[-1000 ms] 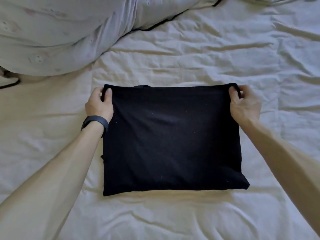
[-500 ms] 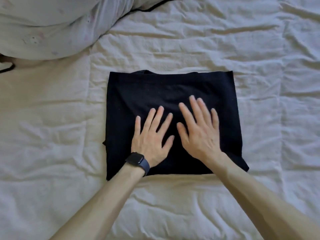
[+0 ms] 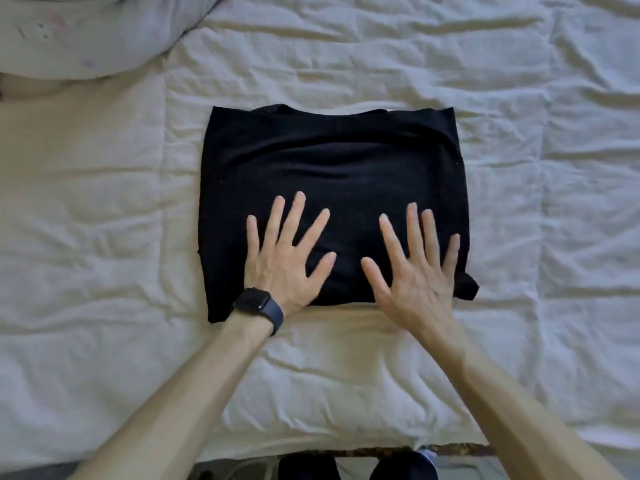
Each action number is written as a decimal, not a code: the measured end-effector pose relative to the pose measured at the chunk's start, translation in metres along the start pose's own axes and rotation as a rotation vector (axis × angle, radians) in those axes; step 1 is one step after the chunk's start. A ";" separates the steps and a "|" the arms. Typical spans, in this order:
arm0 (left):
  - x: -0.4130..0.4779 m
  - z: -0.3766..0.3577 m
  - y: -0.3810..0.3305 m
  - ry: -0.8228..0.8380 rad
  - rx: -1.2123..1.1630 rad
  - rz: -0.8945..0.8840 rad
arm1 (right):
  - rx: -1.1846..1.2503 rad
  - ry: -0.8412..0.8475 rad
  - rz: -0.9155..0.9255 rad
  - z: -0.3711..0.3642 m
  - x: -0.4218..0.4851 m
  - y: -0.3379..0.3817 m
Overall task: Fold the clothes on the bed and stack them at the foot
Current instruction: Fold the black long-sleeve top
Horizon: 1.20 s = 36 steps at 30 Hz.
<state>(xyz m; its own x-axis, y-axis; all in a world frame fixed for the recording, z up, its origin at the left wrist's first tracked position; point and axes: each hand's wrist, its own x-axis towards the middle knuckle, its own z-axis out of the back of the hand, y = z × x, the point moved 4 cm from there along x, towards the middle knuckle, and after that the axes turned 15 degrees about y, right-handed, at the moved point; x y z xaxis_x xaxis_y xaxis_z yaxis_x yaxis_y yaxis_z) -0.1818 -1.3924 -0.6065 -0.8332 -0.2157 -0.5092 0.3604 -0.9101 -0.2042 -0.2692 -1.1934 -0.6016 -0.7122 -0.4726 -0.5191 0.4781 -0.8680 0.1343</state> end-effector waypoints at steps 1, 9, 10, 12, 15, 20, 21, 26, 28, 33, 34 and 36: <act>-0.012 -0.012 -0.009 0.077 -0.017 0.012 | 0.004 0.058 -0.044 -0.007 -0.014 -0.004; -0.115 -0.014 0.015 -0.374 -0.703 0.548 | 1.107 -0.066 -0.683 -0.016 -0.097 -0.064; -0.126 -0.022 0.013 -0.286 -0.979 0.695 | 1.419 0.016 -0.736 -0.022 -0.099 -0.058; -0.130 -0.039 0.001 0.012 -1.439 0.899 | 1.837 0.176 -0.731 -0.026 -0.094 -0.041; -0.114 -0.048 0.008 0.005 -1.851 0.941 | 1.967 0.085 -0.696 -0.021 -0.076 -0.034; -0.117 -0.050 0.030 -0.337 -1.874 0.958 | 1.888 -0.205 -0.698 -0.008 -0.074 -0.055; -0.124 -0.052 0.033 -0.391 -1.872 0.971 | 1.843 -0.236 -0.702 -0.006 -0.082 -0.059; -0.187 -0.074 0.024 -0.423 -1.896 1.051 | 1.714 -0.216 -0.793 -0.019 -0.152 -0.074; -0.212 -0.087 0.014 -0.398 -1.889 1.119 | 1.717 -0.194 -0.855 -0.032 -0.181 -0.075; -0.242 -0.112 -0.007 -0.277 -1.893 1.202 | 1.662 -0.142 -0.985 -0.066 -0.228 -0.080; -0.242 -0.115 -0.009 -0.240 -1.872 1.217 | 1.656 -0.100 -0.992 -0.072 -0.230 -0.082; -0.238 -0.116 -0.009 -0.196 -1.741 1.253 | 1.531 0.002 -1.016 -0.075 -0.229 -0.087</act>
<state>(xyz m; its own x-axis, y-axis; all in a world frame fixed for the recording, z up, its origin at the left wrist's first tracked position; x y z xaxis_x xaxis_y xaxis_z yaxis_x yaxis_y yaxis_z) 0.0616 -1.2925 -0.5804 0.1049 -0.4146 -0.9039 0.4334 0.8372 -0.3336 -0.1095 -0.9984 -0.5577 -0.3917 0.2608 -0.8824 -0.9195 -0.1464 0.3648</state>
